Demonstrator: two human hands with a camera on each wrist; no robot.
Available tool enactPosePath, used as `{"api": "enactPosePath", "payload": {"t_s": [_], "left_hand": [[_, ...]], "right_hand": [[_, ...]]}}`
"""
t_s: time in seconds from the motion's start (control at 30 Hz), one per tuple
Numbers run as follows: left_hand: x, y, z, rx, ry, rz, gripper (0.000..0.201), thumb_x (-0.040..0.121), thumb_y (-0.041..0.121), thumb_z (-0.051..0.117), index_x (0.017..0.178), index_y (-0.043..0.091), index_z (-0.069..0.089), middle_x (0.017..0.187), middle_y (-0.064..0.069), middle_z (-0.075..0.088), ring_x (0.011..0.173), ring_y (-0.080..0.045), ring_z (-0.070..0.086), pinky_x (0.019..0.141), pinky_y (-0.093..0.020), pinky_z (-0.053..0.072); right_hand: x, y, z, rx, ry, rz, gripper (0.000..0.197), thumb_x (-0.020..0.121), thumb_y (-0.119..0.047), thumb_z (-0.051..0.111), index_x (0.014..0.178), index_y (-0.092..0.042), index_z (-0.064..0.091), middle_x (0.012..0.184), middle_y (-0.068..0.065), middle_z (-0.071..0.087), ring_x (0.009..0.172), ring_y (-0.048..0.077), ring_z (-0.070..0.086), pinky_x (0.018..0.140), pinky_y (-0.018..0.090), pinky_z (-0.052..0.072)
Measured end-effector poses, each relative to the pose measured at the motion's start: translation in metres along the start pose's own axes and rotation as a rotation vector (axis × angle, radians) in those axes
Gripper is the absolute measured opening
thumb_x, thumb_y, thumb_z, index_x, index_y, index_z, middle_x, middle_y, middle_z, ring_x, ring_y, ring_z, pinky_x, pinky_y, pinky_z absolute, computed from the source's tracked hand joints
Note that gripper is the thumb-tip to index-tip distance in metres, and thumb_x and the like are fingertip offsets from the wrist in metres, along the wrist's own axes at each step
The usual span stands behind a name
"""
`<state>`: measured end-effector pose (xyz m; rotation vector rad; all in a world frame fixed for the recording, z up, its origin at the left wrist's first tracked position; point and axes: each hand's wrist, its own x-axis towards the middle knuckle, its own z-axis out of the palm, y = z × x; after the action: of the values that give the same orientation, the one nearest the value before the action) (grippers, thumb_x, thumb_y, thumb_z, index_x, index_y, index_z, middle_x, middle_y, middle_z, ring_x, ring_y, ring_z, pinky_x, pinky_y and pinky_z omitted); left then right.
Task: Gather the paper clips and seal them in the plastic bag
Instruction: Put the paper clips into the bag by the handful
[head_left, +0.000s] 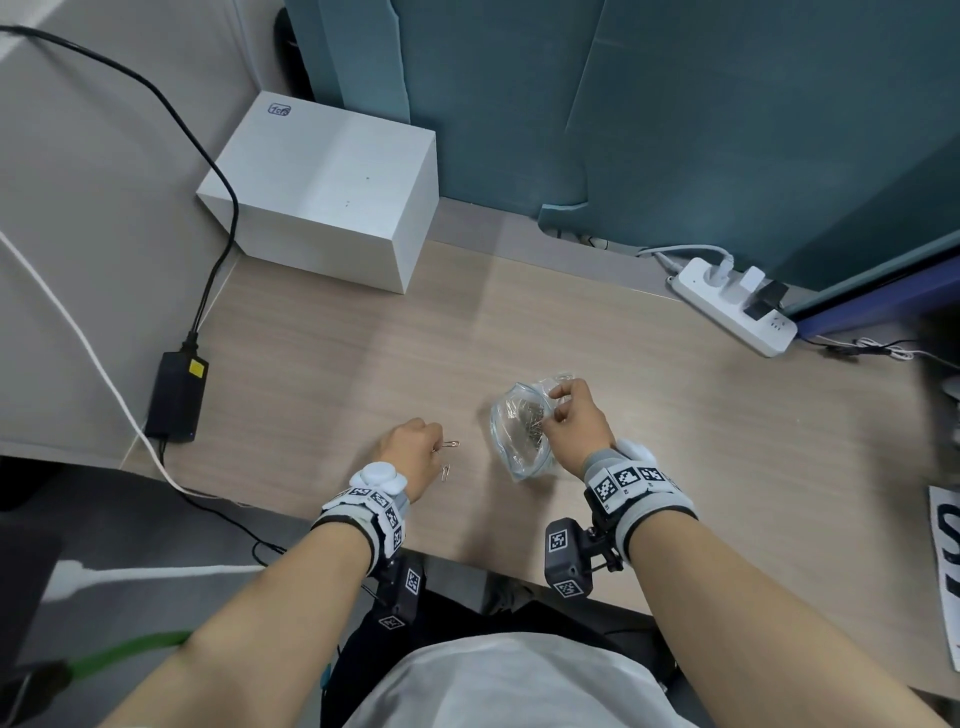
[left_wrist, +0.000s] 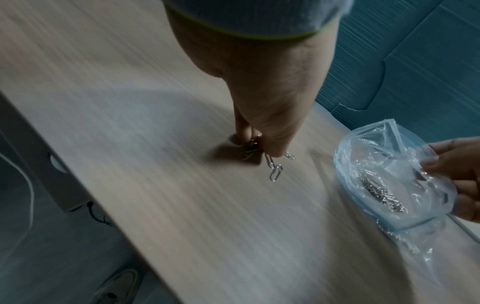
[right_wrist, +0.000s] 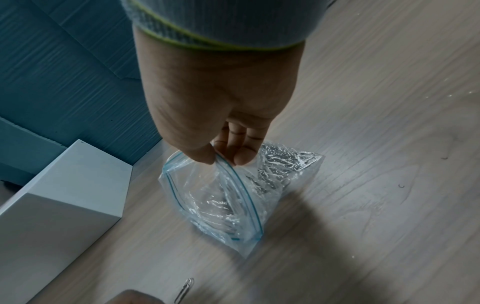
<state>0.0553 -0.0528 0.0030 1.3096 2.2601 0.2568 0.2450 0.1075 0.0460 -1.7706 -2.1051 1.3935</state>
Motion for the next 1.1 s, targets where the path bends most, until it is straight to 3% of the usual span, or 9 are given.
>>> {"api": "enactPosePath", "payload": {"t_s": [0.1,0.2,0.27,0.4,0.57,0.67,0.87,1.0,1.1], "left_hand": [[0.010,0.021,-0.002,-0.199,0.018,-0.001,0.012,0.075,0.019,0.065,0.086,0.025,0.065,0.086,0.007,0.061,0.075,-0.019,0.061,0.067,-0.034,0.053],[0.024,0.060,-0.005,-0.415,0.011,0.160,0.016,0.076,0.015,0.073,0.088,0.027,0.072,0.085,0.010,0.064,0.072,-0.006,0.061,0.072,-0.023,0.051],[0.033,0.073,-0.007,-0.445,-0.013,0.229,0.018,0.080,0.012,0.077,0.094,0.024,0.075,0.088,0.008,0.066,0.074,-0.005,0.060,0.075,-0.016,0.048],[0.038,0.041,-0.014,-0.277,-0.001,0.183,0.020,0.081,0.020,0.078,0.100,0.024,0.072,0.092,0.008,0.062,0.086,-0.013,0.063,0.082,-0.031,0.052],[0.019,-0.002,-0.013,0.101,-0.155,0.152,0.057,0.066,0.055,0.082,0.113,0.031,0.062,0.108,0.011,0.057,0.102,-0.013,0.052,0.080,-0.031,0.047],[0.015,-0.006,-0.004,0.162,-0.156,0.212,0.047,0.074,0.045,0.081,0.113,0.028,0.062,0.111,0.008,0.057,0.106,-0.016,0.052,0.074,-0.026,0.036],[0.027,-0.002,0.000,0.142,-0.215,0.272,0.006,0.091,0.019,0.067,0.095,0.024,0.065,0.099,0.006,0.060,0.096,-0.019,0.055,0.074,-0.033,0.047],[0.036,0.001,-0.003,0.139,-0.205,0.337,0.017,0.089,0.010,0.064,0.086,0.027,0.061,0.092,0.009,0.057,0.087,-0.017,0.054,0.068,-0.033,0.048],[0.044,-0.007,-0.012,0.102,-0.221,0.334,0.015,0.088,0.013,0.067,0.088,0.029,0.066,0.093,0.010,0.057,0.089,-0.017,0.056,0.070,-0.033,0.049]], "right_hand": [[0.000,0.001,-0.001,-0.002,0.001,0.003,0.027,0.093,-0.012,0.056,0.111,-0.030,0.047,0.083,-0.002,0.065,0.080,0.021,0.062,0.069,0.032,0.047],[0.000,0.002,0.000,-0.003,0.003,0.001,0.027,0.092,-0.011,0.057,0.109,-0.031,0.047,0.081,-0.001,0.065,0.077,0.023,0.063,0.071,0.035,0.051],[0.000,0.002,0.001,-0.009,0.007,-0.001,0.028,0.092,-0.011,0.057,0.108,-0.031,0.046,0.080,-0.001,0.064,0.076,0.023,0.063,0.072,0.036,0.052],[0.002,0.001,-0.003,-0.001,0.009,-0.003,0.027,0.093,-0.012,0.058,0.109,-0.030,0.047,0.081,0.000,0.066,0.076,0.022,0.063,0.071,0.035,0.052],[0.001,0.004,-0.002,-0.002,0.006,0.007,0.028,0.092,-0.012,0.057,0.107,-0.033,0.046,0.084,0.002,0.068,0.080,0.025,0.066,0.076,0.041,0.057],[0.002,0.004,0.001,-0.014,-0.002,0.005,0.028,0.092,-0.013,0.056,0.106,-0.034,0.045,0.084,0.001,0.068,0.080,0.025,0.067,0.077,0.043,0.058],[0.002,0.001,0.000,-0.011,-0.001,0.006,0.028,0.091,-0.011,0.055,0.105,-0.034,0.046,0.087,0.003,0.068,0.080,0.027,0.067,0.075,0.043,0.058],[0.003,0.003,-0.002,-0.017,0.003,0.011,0.026,0.093,-0.014,0.056,0.109,-0.031,0.047,0.085,0.000,0.066,0.080,0.025,0.065,0.072,0.037,0.054],[0.003,0.005,-0.002,-0.018,0.007,0.009,0.025,0.093,-0.014,0.056,0.110,-0.030,0.047,0.083,-0.001,0.065,0.078,0.022,0.062,0.069,0.033,0.048]]}}
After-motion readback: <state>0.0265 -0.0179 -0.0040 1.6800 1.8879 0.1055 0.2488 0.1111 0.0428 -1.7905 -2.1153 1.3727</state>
